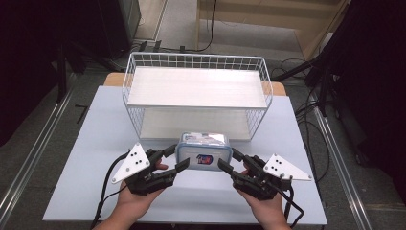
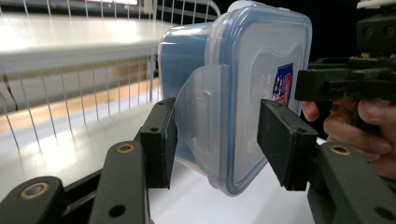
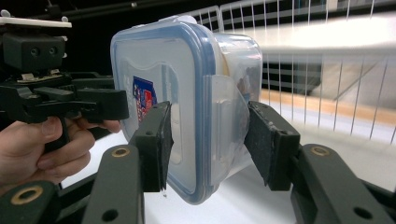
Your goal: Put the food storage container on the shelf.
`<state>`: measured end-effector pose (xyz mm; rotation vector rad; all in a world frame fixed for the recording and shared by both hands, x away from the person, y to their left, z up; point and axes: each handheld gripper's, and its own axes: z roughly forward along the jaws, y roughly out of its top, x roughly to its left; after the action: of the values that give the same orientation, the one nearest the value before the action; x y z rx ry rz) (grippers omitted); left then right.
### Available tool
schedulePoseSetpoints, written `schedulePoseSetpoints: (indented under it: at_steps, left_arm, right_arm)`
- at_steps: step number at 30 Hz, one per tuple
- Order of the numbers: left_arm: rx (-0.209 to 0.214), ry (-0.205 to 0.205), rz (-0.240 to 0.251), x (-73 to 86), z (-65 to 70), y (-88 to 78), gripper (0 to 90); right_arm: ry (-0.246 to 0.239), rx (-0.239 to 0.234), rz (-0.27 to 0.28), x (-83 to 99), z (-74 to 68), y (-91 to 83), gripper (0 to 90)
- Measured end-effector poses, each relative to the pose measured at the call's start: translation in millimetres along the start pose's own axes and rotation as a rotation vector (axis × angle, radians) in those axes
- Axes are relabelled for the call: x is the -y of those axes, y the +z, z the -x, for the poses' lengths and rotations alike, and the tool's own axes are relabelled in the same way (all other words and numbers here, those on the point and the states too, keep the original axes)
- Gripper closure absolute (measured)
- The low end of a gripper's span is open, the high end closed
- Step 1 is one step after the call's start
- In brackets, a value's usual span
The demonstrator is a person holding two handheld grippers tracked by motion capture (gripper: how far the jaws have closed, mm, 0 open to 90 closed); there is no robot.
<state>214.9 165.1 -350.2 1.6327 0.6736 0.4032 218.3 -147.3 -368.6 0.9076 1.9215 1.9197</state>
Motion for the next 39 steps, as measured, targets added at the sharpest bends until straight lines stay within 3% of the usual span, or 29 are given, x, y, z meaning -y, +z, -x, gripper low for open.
schedulePoseSetpoints:
  at_steps: [9, 17, 21, 25, 28, 39]
  left_arm:
    - [-0.004, 0.048, 0.038, -30.3, -6.3, 0.2, 48.8]
    - [-0.004, 0.054, 0.054, -43.8, -12.0, 0.9, 48.8]
    - [-0.004, 0.051, 0.057, -49.0, -13.9, 1.3, 48.8]
    - [0.000, 0.028, 0.051, -53.8, -18.8, 4.3, 48.9]
    - [0.007, 0.004, 0.043, -59.1, -24.5, 8.4, 49.0]
    - [0.000, -0.003, 0.020, -74.9, -50.1, 24.4, 48.8]
  right_arm:
    - [-0.038, -0.004, 0.053, -28.6, -0.1, 5.7, 52.5]
    - [-0.049, -0.001, 0.070, -43.8, 0.3, 10.7, 52.5]
    - [-0.060, -0.001, 0.069, -50.1, 1.4, 12.5, 52.5]
    - [-0.039, -0.006, 0.054, -56.2, 4.7, 15.6, 52.5]
    - [-0.033, -0.004, 0.044, -62.1, 8.8, 19.3, 52.5]
    - [0.006, -0.002, 0.028, -76.1, 30.1, 39.7, 52.5]
